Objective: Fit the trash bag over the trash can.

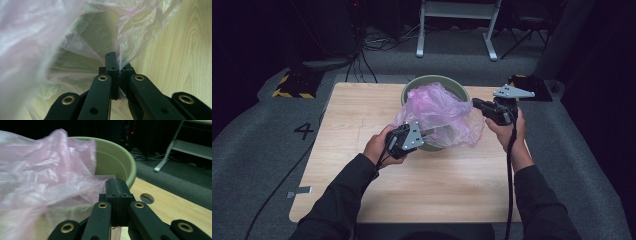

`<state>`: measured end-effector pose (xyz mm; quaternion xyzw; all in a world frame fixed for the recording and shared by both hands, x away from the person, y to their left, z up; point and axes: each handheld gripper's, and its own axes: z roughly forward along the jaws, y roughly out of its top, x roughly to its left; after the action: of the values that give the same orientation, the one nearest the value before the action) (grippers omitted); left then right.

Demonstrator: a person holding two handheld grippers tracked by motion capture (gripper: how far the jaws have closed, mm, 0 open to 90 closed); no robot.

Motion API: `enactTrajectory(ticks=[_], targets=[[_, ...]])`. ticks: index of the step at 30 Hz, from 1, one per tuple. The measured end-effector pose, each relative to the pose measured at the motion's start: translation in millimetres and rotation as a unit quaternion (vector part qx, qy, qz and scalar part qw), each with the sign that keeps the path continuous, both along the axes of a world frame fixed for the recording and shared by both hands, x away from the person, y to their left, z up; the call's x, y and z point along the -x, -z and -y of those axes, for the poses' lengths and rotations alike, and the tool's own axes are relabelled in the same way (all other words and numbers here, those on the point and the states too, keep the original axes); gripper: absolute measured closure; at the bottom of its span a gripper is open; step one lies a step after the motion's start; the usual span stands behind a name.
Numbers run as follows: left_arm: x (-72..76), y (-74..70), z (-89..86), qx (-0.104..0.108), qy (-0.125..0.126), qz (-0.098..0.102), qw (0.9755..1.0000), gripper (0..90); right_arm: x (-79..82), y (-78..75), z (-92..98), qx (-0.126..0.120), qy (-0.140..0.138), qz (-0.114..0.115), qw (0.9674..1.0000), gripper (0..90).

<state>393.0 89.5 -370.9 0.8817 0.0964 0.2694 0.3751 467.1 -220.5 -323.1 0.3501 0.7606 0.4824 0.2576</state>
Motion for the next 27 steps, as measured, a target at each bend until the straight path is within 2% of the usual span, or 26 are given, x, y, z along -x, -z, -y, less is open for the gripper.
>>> enactTrajectory(ticks=[3,7,13,15,17,20,22,24,25,27], targets=[[-1.3,2.7,-3.6,0.0,-0.001,-0.002,1.0,89.8,-6.0,2.4,-1.4,-0.001,0.009,0.0,1.0,90.0],[-1.7,6.2,-11.7,0.012,-0.003,-0.01,0.9999,89.4,-13.1,6.2,0.6,-0.003,0.02,0.0,0.9998,90.0],[-0.5,9.2,-25.1,0.022,-0.008,-0.015,0.9996,86.9,-19.5,9.6,5.8,-0.014,0.025,0.001,0.9996,90.0],[-0.3,9.5,-29.3,0.033,-0.008,-0.022,0.9992,85.1,-20.3,9.9,6.3,-0.015,0.023,0.002,0.9996,90.0],[0.5,9.1,-33.0,0.048,-0.005,-0.025,0.9985,76.9,-20.5,10.0,6.2,-0.017,0.023,0.002,0.9996,90.0],[7.6,4.2,-37.6,0.083,-0.015,-0.021,0.9962,50.7,-19.7,9.8,4.4,-0.017,0.019,0.001,0.9997,90.0],[15.2,0.1,-41.3,0.105,-0.002,-0.019,0.9943,37.0,-19.0,9.3,3.5,-0.015,0.017,0.004,0.9997,90.0],[24.8,-3.7,-44.4,0.124,0.011,-0.018,0.9921,29.0,-18.0,8.4,3.0,-0.016,0.017,0.002,0.9997,90.0],[28.3,-5.0,-45.4,0.126,0.017,-0.019,0.9917,26.3,-17.6,7.9,3.0,-0.015,0.017,0.004,0.9997,90.0],[37.6,-8.6,-48.6,0.138,0.035,-0.026,0.9895,24.5,-17.3,7.3,3.0,-0.014,0.018,0.005,0.9997,90.0]])
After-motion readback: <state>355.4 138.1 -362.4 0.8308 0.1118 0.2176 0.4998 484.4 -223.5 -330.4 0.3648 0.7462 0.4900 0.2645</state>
